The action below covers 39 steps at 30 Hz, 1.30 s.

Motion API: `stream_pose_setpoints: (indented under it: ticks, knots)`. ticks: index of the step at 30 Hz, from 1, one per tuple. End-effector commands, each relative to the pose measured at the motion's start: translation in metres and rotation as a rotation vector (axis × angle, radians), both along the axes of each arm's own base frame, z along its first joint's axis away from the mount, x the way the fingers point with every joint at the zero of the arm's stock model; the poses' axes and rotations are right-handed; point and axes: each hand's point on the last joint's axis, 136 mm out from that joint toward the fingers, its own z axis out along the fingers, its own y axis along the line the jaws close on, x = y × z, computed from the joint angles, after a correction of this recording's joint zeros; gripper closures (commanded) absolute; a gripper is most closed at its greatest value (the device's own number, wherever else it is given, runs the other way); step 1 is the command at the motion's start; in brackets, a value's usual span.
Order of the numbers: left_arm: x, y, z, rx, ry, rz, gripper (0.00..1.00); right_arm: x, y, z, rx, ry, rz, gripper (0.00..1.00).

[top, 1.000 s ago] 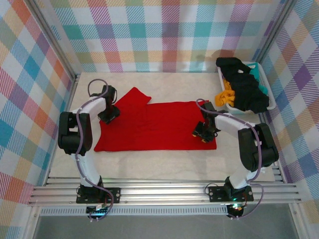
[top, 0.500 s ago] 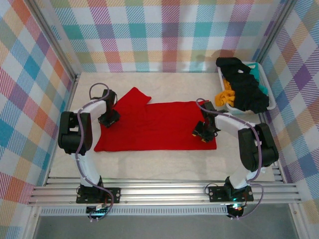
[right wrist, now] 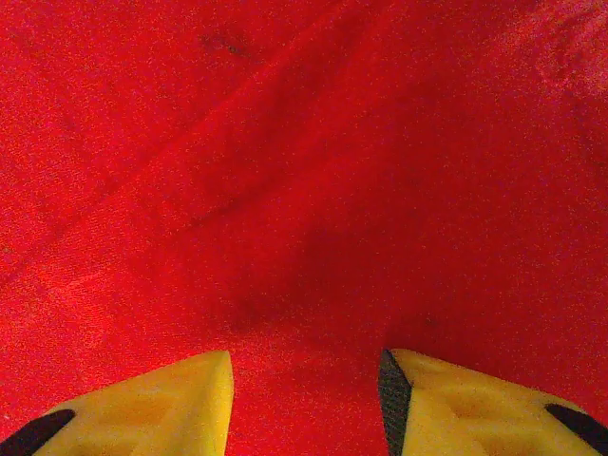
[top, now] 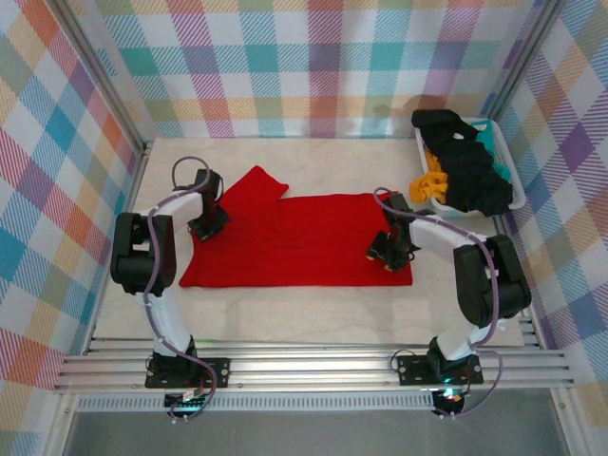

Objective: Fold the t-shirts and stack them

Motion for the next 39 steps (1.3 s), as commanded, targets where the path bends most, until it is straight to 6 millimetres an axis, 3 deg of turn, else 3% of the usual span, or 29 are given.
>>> stream_pose_setpoints:
  ticks: [1, 5, 17, 20, 29, 39]
  knots:
    - [-0.003, 0.011, 0.020, 0.032, -0.020, 0.010, 1.00, 0.002, 0.001, 0.008, 0.002, -0.006, 0.012, 0.55]
    - [-0.009, 0.013, 0.032, 0.041, -0.009, 0.010, 1.00, 0.000, 0.000, 0.006, 0.000, 0.003, 0.014, 0.55]
    - [-0.003, 0.006, 0.035, 0.009, -0.025, -0.012, 1.00, -0.003, -0.001, 0.005, -0.002, 0.006, 0.017, 0.55]
    - [-0.004, 0.006, 0.039, 0.008, -0.026, -0.016, 0.92, -0.004, -0.001, 0.003, -0.003, 0.013, 0.015, 0.55]
    - [-0.009, 0.002, 0.023, -0.009, 0.020, -0.036, 0.88, -0.003, -0.001, 0.004, -0.002, 0.010, 0.017, 0.55]
    - [-0.008, 0.000, 0.028, -0.020, 0.002, -0.043, 0.84, -0.004, 0.000, 0.002, 0.002, 0.013, 0.014, 0.55]
